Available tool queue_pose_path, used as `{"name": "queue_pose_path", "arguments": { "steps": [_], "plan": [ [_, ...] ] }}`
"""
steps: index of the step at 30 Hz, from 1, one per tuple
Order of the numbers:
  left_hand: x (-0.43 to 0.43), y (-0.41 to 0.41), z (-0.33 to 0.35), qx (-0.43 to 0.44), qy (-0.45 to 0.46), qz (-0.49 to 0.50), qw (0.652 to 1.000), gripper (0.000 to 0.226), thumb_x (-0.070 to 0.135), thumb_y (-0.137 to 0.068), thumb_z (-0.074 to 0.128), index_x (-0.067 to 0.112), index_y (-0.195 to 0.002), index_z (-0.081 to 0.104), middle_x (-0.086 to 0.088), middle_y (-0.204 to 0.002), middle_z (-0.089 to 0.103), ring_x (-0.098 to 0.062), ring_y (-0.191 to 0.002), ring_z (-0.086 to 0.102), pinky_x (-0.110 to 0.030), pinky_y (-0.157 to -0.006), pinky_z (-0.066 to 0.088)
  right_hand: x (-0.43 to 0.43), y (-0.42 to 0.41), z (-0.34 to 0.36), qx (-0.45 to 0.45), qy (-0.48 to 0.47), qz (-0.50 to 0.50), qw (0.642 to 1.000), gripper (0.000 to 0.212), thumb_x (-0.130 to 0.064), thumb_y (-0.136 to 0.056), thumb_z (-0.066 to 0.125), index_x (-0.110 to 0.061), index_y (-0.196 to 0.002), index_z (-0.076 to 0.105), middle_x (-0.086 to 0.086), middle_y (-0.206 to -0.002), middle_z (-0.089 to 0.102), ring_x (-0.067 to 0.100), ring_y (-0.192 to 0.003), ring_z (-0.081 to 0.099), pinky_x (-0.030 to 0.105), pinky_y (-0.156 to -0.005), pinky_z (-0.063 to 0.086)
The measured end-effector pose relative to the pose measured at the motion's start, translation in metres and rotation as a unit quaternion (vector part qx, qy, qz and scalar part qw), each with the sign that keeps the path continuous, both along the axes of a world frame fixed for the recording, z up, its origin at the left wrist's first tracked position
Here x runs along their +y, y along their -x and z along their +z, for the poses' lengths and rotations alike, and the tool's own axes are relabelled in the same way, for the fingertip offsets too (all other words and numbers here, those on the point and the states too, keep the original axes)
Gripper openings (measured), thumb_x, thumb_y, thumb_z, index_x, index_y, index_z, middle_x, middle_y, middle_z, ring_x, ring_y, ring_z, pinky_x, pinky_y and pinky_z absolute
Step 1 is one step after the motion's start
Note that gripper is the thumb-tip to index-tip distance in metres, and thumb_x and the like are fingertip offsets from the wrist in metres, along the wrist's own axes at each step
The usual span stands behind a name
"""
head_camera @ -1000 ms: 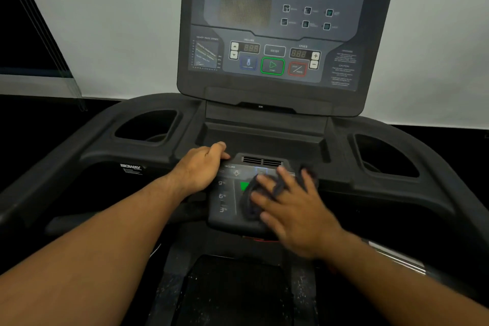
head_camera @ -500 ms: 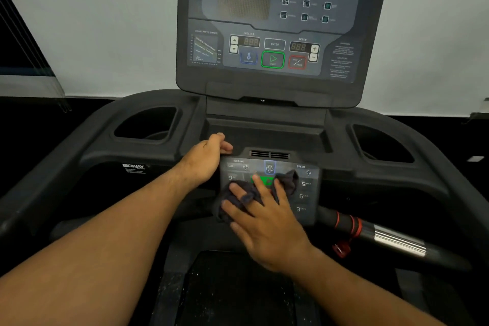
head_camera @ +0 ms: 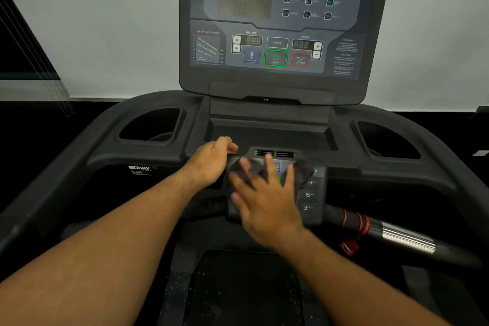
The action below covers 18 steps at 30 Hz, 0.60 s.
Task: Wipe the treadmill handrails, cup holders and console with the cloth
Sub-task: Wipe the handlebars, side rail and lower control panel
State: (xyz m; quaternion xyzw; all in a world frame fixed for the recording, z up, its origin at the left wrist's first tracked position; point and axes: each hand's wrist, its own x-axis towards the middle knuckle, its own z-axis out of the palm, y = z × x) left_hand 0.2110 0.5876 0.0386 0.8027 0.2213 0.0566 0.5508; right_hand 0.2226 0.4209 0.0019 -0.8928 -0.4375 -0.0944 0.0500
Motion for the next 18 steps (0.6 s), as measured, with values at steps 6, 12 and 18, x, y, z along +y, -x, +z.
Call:
{"name": "queue_pose_path", "arguments": {
  "steps": [6,12,18],
  "plan": [
    [0.003,-0.001,-0.002,-0.016,0.019,-0.005,1.000,0.045,0.050,-0.082,0.031,0.029,-0.088,0.070,0.009,-0.108,0.071,-0.006,-0.111,0.060,-0.035,-0.111,0.036,-0.078,-0.015,-0.016,-0.024,0.048,0.134,0.990,0.040,-0.049,-0.098,0.032,-0.038,-0.132,0.050,-0.004,-0.152,0.039,0.040,-0.141,0.029,0.066,-0.108,0.019],
    [0.007,0.003,0.005,0.000,0.056,-0.022,0.998,0.040,0.043,-0.097,0.030,0.025,-0.106,0.065,0.000,-0.121,0.067,-0.011,-0.117,0.057,-0.032,-0.110,0.033,-0.024,-0.063,0.026,0.021,0.011,-0.026,0.999,0.063,-0.061,-0.088,0.011,-0.042,-0.145,0.031,-0.010,-0.160,0.018,0.033,-0.147,0.006,0.060,-0.113,0.000],
    [0.054,0.043,0.019,-0.025,-0.050,0.053,0.997,0.042,0.047,-0.073,0.031,0.028,-0.084,0.068,0.003,-0.087,0.072,-0.015,-0.090,0.064,-0.040,-0.097,0.047,0.059,-0.019,0.009,-0.014,-0.075,0.102,0.992,0.035,-0.036,-0.091,0.042,-0.019,-0.107,0.067,0.006,-0.115,0.066,0.039,-0.116,0.052,0.049,-0.103,0.036]
  ]
}}
